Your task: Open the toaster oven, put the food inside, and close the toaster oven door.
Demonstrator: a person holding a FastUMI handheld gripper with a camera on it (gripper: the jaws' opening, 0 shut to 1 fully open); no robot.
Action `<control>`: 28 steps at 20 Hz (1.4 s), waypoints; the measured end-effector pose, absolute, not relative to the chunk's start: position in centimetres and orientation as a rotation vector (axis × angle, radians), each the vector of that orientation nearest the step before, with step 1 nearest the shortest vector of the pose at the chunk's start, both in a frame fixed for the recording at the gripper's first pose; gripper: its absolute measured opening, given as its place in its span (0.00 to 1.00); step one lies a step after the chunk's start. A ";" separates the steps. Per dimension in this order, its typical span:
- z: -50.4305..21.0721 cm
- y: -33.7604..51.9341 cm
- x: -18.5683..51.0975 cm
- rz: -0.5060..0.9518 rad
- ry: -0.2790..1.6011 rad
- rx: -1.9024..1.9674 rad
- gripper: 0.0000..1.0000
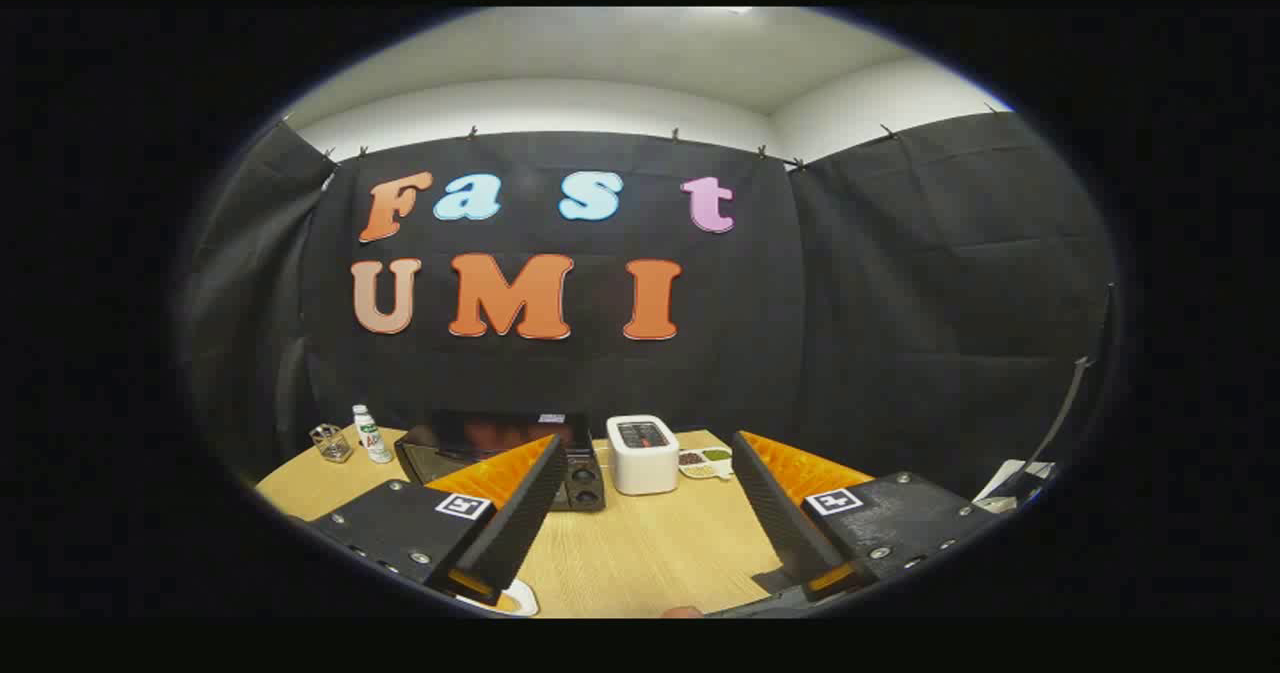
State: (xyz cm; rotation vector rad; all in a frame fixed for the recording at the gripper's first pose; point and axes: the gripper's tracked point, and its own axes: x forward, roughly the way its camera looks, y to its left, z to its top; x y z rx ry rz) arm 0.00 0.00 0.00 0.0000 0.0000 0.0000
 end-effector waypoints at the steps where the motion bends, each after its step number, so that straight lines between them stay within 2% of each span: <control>1: 0.0 0.0 0.1 0.001 0.002 -0.001 0.98; 16: -0.5 1.8 0.4 0.039 0.019 0.017 0.98; 28: -2.8 10.6 4.5 0.192 0.069 0.048 0.98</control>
